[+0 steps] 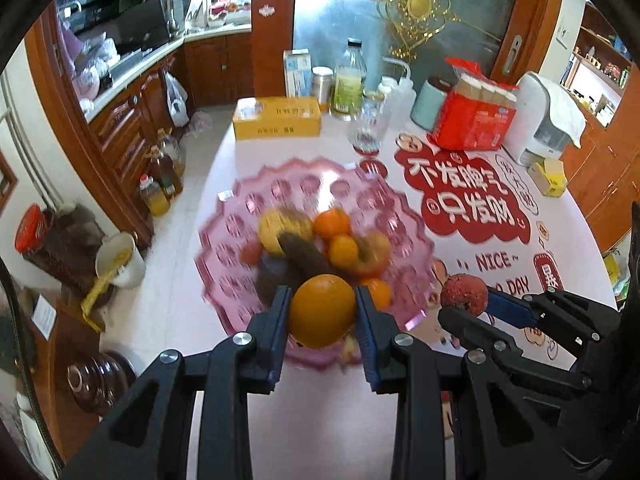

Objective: Organize fruits
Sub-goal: 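Lift the lychee and small orange and carry them over the pink bowl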

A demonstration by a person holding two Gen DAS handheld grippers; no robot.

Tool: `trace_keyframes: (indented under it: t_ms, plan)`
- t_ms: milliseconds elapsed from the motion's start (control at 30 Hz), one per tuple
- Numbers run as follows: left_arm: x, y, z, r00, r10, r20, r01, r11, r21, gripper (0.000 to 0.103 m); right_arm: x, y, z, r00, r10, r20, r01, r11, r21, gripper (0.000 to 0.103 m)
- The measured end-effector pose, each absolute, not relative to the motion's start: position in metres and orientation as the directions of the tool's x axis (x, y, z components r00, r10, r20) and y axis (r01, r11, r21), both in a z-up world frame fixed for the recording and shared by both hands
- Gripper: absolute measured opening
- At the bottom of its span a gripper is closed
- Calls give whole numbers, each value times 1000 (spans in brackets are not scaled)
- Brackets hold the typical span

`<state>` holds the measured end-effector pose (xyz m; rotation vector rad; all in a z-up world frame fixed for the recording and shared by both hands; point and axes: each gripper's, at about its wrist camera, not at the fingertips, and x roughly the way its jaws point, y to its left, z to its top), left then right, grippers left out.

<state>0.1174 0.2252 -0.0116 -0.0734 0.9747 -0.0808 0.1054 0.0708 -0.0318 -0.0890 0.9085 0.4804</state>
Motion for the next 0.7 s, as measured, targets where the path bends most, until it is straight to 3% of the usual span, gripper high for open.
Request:
trace_keyframes:
  t_ms: [333, 700]
  plan:
    - [182, 256, -4, 585, -86, -806, 36, 996, -80, 30, 176, 98, 2, 616, 292, -732, -377, 925, 52, 27]
    - [259, 265, -67, 511, -94, -854, -8, 993, -114, 30, 240, 107, -69, 528, 189, -828, -286, 957, 36, 27]
